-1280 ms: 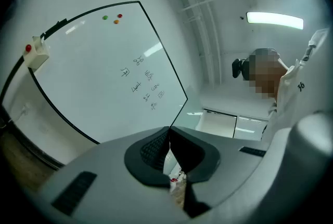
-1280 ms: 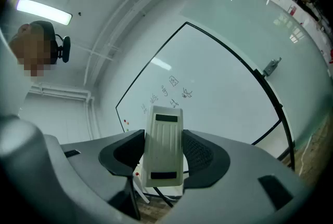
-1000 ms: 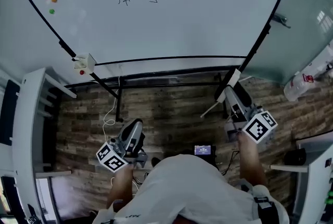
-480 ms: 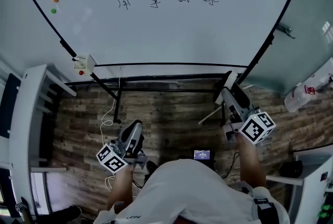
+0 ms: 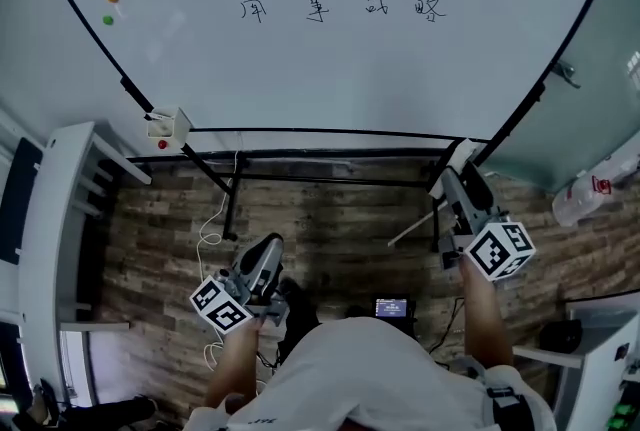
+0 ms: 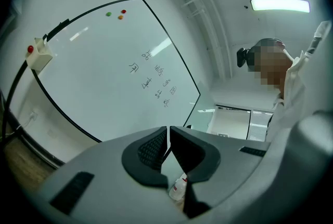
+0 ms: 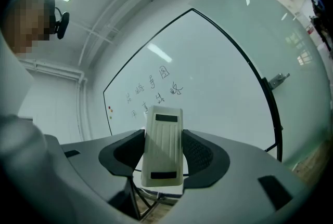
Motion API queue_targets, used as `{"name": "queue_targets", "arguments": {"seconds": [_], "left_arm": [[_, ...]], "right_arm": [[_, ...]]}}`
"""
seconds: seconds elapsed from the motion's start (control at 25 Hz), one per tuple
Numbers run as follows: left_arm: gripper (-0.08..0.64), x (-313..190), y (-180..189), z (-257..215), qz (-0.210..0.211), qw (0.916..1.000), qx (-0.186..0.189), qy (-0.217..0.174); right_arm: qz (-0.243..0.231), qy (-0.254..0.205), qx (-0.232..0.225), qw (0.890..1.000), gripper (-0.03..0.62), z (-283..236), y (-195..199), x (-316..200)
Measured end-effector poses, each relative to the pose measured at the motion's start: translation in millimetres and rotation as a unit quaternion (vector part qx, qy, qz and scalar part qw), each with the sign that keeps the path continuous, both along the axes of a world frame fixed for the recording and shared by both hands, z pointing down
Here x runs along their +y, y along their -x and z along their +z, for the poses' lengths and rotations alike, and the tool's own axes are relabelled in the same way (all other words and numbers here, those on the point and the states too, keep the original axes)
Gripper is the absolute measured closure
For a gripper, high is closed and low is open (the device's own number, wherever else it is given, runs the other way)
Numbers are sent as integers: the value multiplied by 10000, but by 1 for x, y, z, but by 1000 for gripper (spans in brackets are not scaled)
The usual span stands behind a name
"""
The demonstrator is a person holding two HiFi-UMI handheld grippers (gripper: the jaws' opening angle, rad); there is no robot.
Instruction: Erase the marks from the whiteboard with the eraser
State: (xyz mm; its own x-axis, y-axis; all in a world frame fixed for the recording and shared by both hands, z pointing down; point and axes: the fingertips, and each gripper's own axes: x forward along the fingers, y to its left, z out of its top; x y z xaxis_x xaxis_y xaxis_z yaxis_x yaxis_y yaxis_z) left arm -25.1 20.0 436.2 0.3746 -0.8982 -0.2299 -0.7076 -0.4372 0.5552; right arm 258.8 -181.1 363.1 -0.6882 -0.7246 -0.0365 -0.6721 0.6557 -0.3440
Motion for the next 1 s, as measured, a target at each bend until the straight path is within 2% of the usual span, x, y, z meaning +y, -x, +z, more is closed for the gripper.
{"name": "queue_targets", "arguments": {"seconds": [0.16, 0.56, 0.76, 1.0], "left_arm": [[552, -24, 25, 0, 170, 9998, -68, -26], [552, -76, 111, -17, 604, 9977, -284, -68], [552, -90, 147, -17, 816, 9964, -237, -68], [552, -102, 172, -15, 1030, 9943, -253, -76]], "right_arm": [[339, -354, 236, 9985, 347, -10, 17, -13], [1218, -411, 86, 9917, 347, -27, 72, -49], [1555, -457, 258, 9864, 347, -37, 92, -63], [1894, -640, 477, 9786, 347, -55, 104, -80]]}}
